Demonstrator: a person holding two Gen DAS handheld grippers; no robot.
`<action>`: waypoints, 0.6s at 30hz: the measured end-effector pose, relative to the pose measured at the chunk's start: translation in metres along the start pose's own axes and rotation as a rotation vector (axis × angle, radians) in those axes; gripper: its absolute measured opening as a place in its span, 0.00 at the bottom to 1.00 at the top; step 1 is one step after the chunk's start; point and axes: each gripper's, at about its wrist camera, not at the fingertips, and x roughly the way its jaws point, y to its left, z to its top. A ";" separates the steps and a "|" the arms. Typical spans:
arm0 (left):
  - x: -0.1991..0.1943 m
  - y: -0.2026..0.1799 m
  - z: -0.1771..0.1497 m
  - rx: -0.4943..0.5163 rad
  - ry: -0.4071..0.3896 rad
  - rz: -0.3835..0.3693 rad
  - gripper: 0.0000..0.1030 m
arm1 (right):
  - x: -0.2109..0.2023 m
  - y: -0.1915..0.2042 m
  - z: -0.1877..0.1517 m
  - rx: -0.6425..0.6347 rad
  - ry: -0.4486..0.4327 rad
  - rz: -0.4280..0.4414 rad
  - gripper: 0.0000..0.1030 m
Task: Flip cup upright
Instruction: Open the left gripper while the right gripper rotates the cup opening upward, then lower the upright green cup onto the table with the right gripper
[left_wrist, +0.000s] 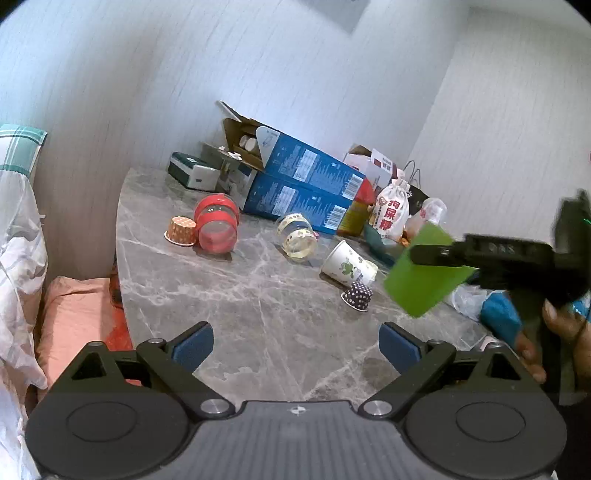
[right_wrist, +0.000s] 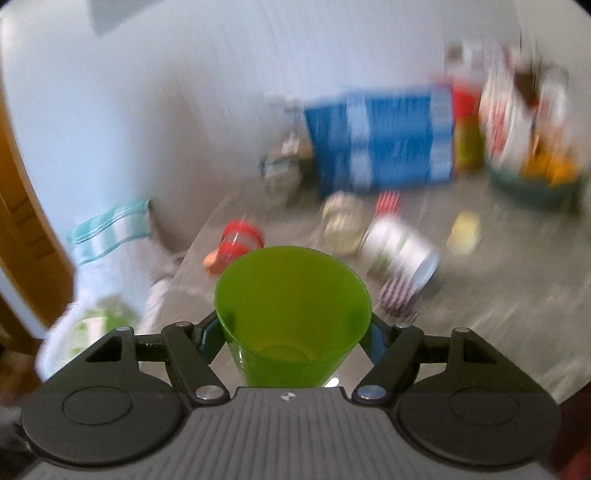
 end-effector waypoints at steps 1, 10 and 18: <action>0.002 0.001 0.000 -0.001 0.002 -0.001 0.95 | -0.006 0.005 -0.004 -0.055 -0.048 -0.043 0.72; 0.011 -0.003 -0.002 -0.002 0.001 -0.023 0.95 | -0.017 0.027 -0.039 -0.297 -0.265 -0.150 0.72; 0.015 0.001 -0.006 -0.011 -0.016 -0.014 0.95 | -0.016 0.027 -0.079 -0.336 -0.415 -0.080 0.72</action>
